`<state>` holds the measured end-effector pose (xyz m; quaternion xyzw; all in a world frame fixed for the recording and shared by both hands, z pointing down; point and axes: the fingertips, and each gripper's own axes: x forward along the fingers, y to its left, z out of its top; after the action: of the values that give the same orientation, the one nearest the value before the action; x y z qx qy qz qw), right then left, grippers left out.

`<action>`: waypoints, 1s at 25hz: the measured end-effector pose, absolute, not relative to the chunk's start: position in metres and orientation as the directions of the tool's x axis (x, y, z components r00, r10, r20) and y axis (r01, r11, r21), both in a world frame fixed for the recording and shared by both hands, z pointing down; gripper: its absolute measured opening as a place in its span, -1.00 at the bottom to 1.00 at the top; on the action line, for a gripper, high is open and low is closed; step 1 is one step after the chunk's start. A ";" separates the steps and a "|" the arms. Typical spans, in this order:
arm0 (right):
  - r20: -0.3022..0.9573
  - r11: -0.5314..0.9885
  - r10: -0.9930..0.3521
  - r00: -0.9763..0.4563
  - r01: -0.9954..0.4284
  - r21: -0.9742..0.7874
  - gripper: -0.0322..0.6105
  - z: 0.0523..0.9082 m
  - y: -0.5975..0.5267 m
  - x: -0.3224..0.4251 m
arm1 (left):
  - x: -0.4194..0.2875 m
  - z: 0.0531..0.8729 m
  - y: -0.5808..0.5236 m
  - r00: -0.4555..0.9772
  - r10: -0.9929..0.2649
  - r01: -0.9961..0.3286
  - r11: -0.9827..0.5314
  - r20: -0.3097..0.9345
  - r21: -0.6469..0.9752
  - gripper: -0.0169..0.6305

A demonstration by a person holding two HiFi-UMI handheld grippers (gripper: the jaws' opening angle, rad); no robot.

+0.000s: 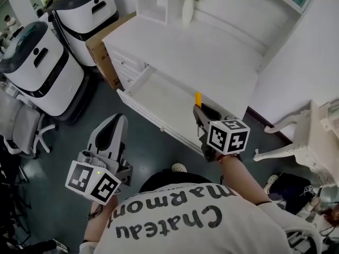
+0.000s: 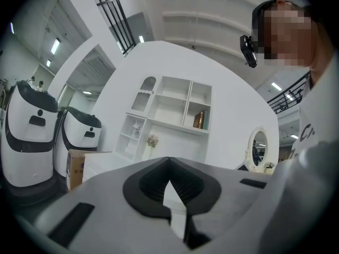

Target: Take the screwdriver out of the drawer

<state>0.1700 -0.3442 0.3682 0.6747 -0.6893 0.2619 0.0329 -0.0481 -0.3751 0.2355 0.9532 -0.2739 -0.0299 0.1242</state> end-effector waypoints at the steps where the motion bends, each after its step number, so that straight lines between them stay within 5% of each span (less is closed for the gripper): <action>1: 0.380 -0.039 -0.921 -0.087 -0.949 -0.312 -0.64 0.358 -0.343 0.166 | -0.049 0.234 -0.374 0.851 -0.525 -0.509 -0.823 0.006 0.253 -0.89; 13: 0.116 0.035 -0.990 -0.076 -0.947 -0.318 -0.64 0.249 -0.306 0.136 | -0.055 0.218 -0.346 0.882 -0.469 -0.446 -0.863 -0.047 0.238 -0.89; 25: 0.071 0.046 -0.995 -0.066 -0.968 -0.249 -0.64 0.225 -0.266 0.103 | -0.075 0.213 -0.314 0.894 -0.443 -0.418 -0.877 -0.062 0.237 -0.89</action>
<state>0.1032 -0.2658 0.2247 0.6808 -0.7207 0.1159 -0.0599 -0.0753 -0.3137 0.2130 0.9670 -0.2227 -0.0575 0.1093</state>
